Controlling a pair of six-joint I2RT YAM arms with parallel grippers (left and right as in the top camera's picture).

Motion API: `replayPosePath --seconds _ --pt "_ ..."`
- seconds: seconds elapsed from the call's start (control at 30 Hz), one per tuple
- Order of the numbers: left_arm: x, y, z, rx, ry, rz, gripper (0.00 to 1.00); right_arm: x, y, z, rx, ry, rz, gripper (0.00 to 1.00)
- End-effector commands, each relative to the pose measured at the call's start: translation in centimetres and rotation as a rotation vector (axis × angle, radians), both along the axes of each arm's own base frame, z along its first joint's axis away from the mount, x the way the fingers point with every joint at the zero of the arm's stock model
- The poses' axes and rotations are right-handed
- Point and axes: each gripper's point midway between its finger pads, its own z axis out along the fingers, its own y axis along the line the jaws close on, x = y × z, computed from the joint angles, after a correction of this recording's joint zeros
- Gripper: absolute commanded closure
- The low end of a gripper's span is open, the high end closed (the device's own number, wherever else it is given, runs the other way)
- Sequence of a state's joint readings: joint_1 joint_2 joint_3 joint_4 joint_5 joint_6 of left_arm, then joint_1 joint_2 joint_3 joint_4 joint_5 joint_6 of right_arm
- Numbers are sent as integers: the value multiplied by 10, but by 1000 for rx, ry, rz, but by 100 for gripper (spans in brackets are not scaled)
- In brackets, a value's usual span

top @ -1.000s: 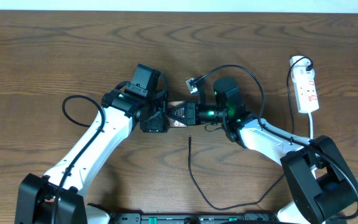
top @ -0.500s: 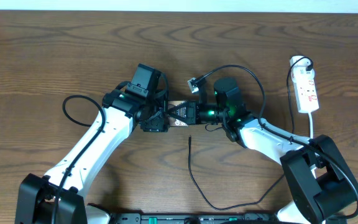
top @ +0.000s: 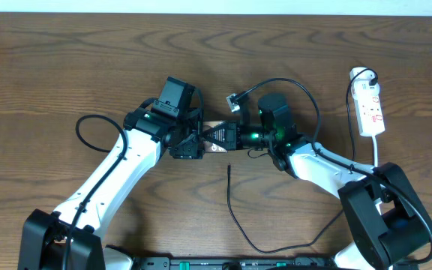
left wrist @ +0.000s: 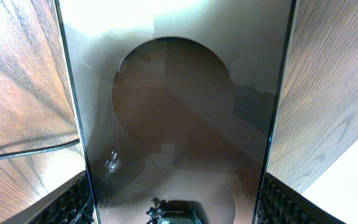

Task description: Plug charger to phone and switch on socket

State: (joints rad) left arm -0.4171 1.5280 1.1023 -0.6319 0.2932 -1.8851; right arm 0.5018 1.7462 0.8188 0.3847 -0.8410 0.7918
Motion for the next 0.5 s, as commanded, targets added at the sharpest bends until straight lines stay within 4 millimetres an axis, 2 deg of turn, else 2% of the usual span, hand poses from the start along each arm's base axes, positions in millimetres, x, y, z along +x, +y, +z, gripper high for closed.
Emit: replayPosePath --seconds 0.0,0.3,0.47 --pt "0 -12 14 -37 -25 -41 41 0 -2 9 35 -17 37 99" --pt "5 -12 17 -49 -44 -36 39 24 -30 5 22 -13 -42 99" --pt "10 -5 18 -50 -49 -14 39 29 -42 0 5 -4 -64 99"
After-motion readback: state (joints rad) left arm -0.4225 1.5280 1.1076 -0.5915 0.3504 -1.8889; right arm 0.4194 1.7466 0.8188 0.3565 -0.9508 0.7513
